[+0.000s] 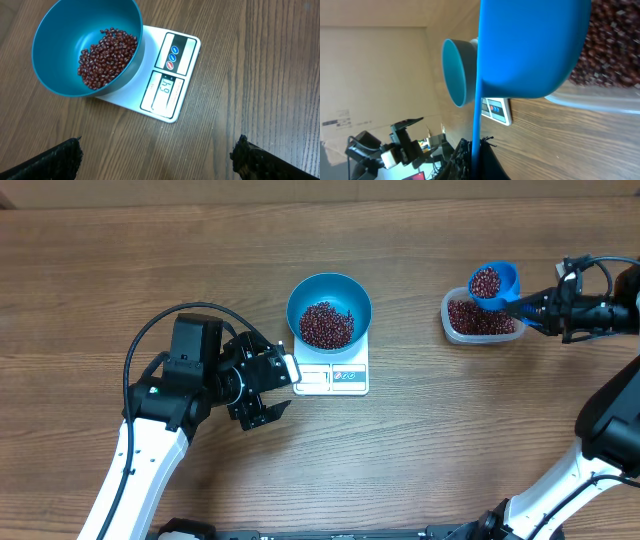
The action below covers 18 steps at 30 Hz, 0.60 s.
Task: Scoop item into bowl and weigh 150g on scale
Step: 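Drag the scoop through the red beans and lift it with the right gripper, then carry the full blue scoop with the right gripper over the teal bowl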
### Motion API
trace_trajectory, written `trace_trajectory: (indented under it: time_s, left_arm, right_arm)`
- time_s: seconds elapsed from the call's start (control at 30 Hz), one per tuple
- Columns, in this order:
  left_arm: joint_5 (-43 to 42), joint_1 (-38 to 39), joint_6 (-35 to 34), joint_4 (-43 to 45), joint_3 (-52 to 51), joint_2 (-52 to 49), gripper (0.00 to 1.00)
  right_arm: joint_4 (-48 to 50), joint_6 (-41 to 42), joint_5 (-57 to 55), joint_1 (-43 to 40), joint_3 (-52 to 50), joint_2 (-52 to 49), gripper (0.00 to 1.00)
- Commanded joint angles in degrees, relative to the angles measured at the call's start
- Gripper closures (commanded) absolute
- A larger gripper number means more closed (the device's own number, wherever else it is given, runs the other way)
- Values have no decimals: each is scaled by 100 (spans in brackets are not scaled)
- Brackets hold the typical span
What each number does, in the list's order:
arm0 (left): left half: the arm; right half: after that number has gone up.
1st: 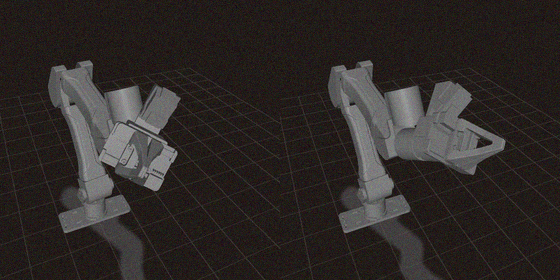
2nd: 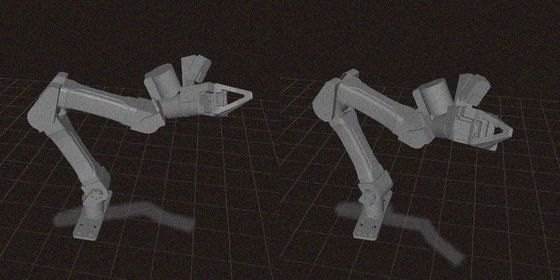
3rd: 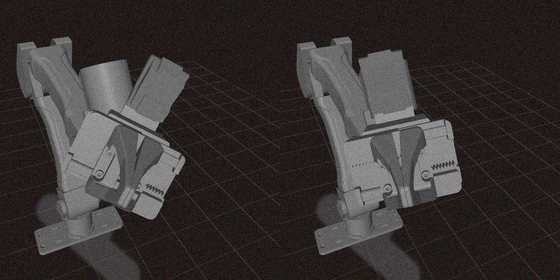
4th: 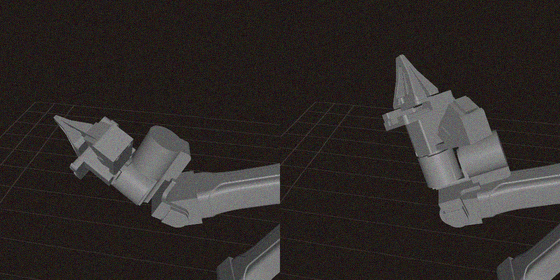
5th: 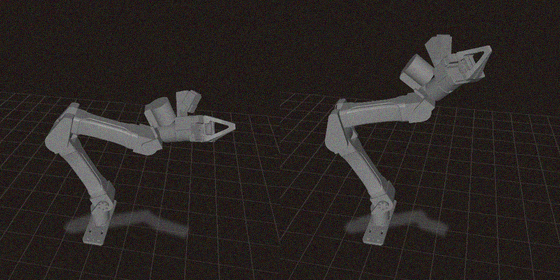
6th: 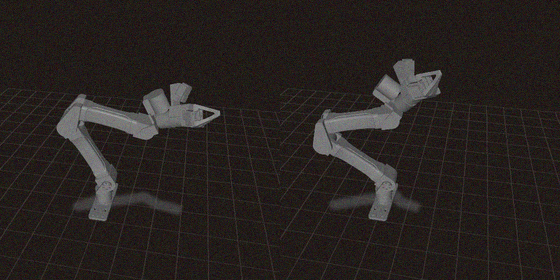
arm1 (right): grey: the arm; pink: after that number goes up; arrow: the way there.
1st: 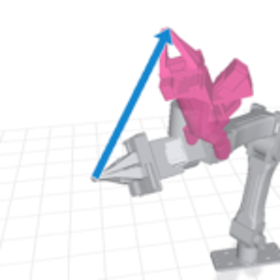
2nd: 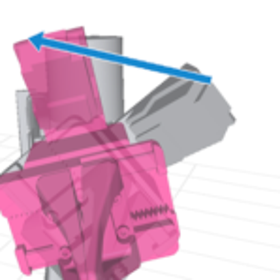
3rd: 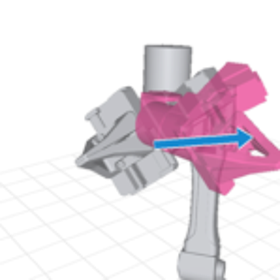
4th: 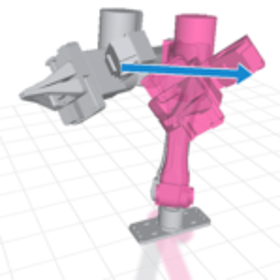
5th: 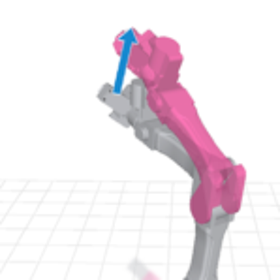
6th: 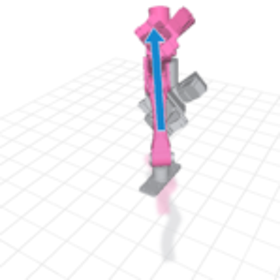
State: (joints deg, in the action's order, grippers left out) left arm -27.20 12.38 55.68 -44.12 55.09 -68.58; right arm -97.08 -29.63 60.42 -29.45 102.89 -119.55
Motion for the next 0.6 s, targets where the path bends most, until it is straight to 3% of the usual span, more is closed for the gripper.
trace_trajectory:
  time_s: [0.0, 0.57]
  left_arm:
    - [-46, 39, -59, 0, -31, -33, 0]
    - [-46, 39, -59, 0, -31, -33, 0]
  right_arm:
    - [11, -243, 627, 184, 17, -4, 96]
    - [0, -188, 870, 1631, 951, -4, 96]
